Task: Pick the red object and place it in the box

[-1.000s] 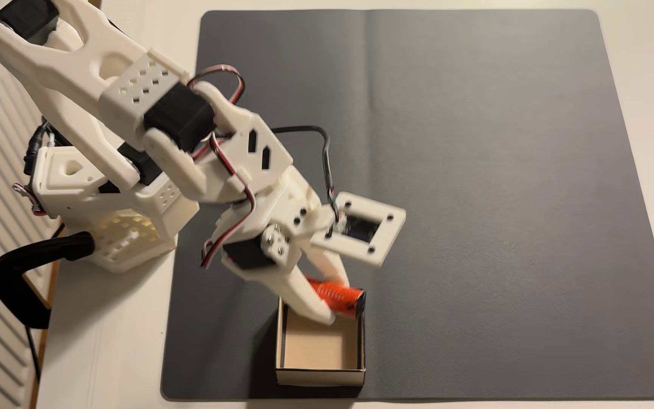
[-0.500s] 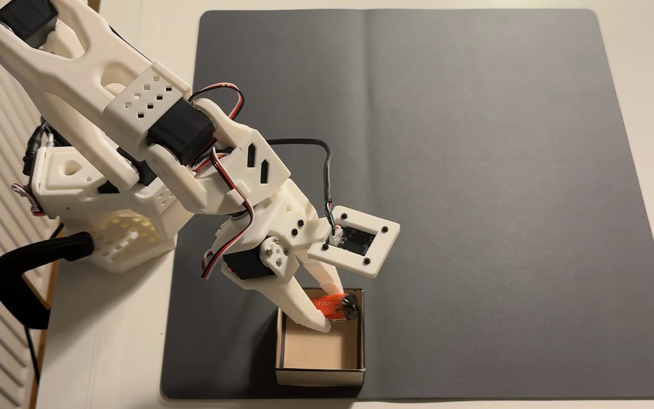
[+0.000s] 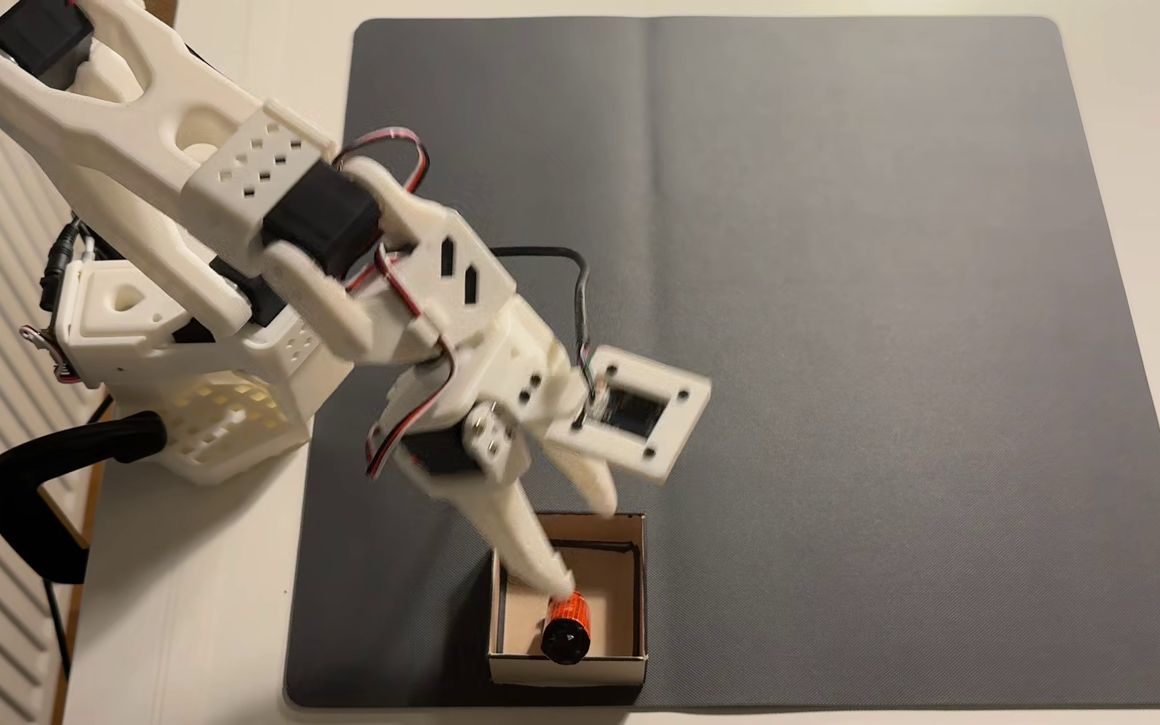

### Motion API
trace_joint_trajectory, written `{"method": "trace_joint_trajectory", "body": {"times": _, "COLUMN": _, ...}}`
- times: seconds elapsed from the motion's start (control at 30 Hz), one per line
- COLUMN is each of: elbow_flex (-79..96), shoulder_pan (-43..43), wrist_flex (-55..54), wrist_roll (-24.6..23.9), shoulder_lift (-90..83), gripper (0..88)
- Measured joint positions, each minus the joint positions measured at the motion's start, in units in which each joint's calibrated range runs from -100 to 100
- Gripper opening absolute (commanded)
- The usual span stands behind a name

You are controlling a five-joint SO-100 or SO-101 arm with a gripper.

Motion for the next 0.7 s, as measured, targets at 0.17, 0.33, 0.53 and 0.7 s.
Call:
{"method": "trace_joint_trajectory", "body": {"times": 0.17, "elbow_flex": -0.36, "shoulder_pan": -6.76, "wrist_flex": 4.87, "wrist_roll": -4.59, "shoulder_lift": -8.88, "gripper": 0.2}}
{"method": "trace_joint_trajectory", "body": {"times": 0.33, "elbow_flex": -0.36, "shoulder_pan": -12.69, "wrist_flex": 12.35, "wrist_roll": -6.15, "shoulder_lift": -20.61, "gripper": 0.7}}
{"method": "trace_joint_trajectory", "body": {"times": 0.53, "elbow_flex": 2.37, "shoulder_pan": -20.34, "wrist_flex": 18.87, "wrist_roll": -6.37, "shoulder_lift": -35.19, "gripper": 0.7}}
{"method": "trace_joint_trajectory", "body": {"times": 0.7, "elbow_flex": 4.11, "shoulder_pan": -24.05, "wrist_flex": 23.22, "wrist_roll": -6.37, "shoulder_lift": -38.03, "gripper": 0.7}}
